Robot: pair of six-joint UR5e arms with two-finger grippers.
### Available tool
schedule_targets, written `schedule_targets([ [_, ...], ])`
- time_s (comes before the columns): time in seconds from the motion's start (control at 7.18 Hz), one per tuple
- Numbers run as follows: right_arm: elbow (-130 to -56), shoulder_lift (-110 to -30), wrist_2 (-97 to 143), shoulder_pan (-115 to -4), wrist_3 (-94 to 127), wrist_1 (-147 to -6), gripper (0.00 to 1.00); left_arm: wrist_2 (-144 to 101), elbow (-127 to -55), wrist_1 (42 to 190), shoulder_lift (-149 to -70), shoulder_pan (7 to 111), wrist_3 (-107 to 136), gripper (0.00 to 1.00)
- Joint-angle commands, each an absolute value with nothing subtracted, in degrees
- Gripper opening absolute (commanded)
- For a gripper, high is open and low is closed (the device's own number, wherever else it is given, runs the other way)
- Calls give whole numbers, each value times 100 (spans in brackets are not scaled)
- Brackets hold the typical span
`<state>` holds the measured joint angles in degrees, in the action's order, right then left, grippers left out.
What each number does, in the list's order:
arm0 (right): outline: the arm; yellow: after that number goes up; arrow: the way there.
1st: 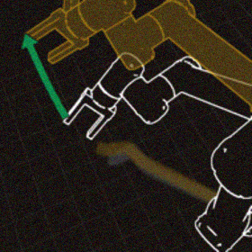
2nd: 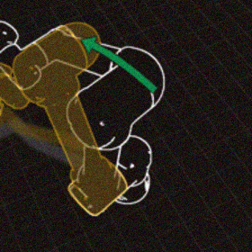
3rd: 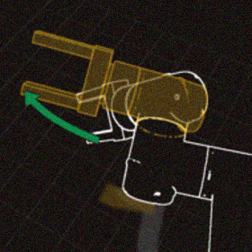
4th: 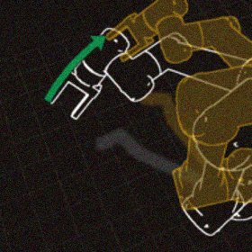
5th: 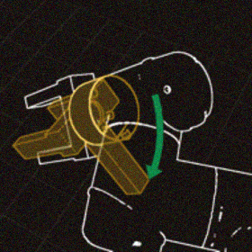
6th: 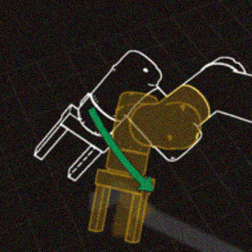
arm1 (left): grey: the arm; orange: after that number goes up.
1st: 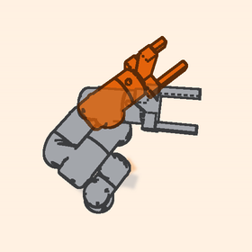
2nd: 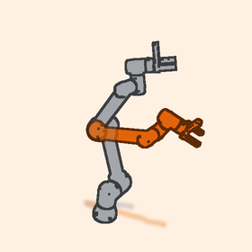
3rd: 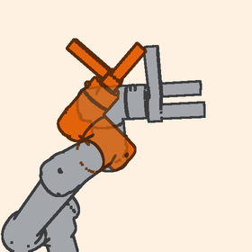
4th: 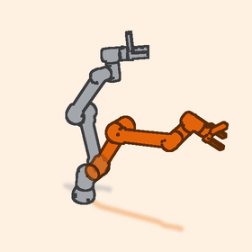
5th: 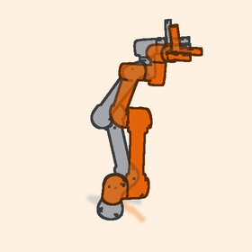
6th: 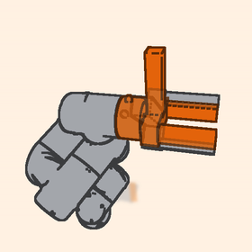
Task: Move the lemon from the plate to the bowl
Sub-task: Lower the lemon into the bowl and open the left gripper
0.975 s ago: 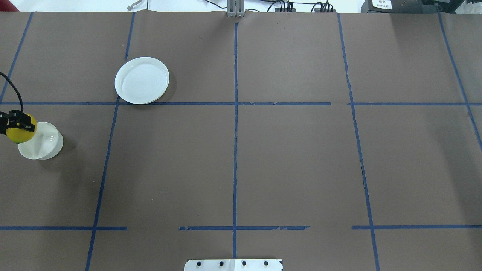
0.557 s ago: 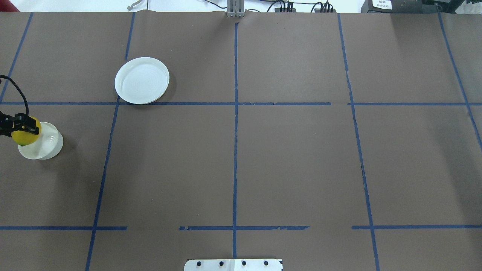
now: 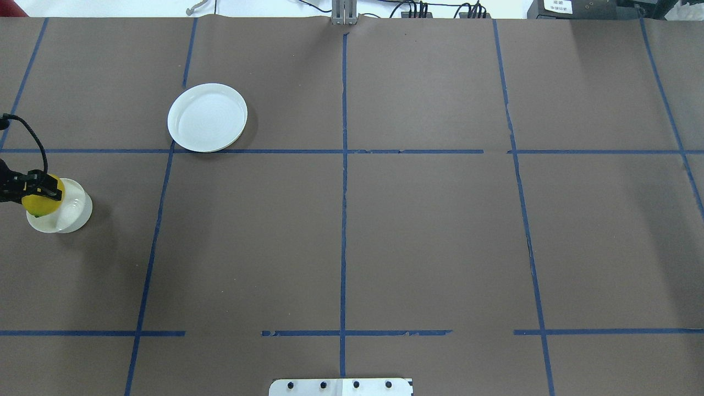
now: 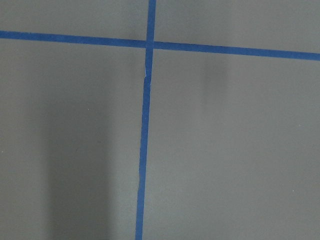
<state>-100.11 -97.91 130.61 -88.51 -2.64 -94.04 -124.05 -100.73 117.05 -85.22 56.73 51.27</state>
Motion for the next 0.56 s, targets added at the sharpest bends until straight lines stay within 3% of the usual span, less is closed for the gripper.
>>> schedule_targets([
  [0.0,-10011,-9791,13061,-8851,-264,-9404,100,-12401,-10037,11698,-8525,5660,5133,99],
  [0.42,-10011,-9791,13061,-8851,-264,-9404,100,-12480,-10177,11646,-8525,5695,5010,99],
])
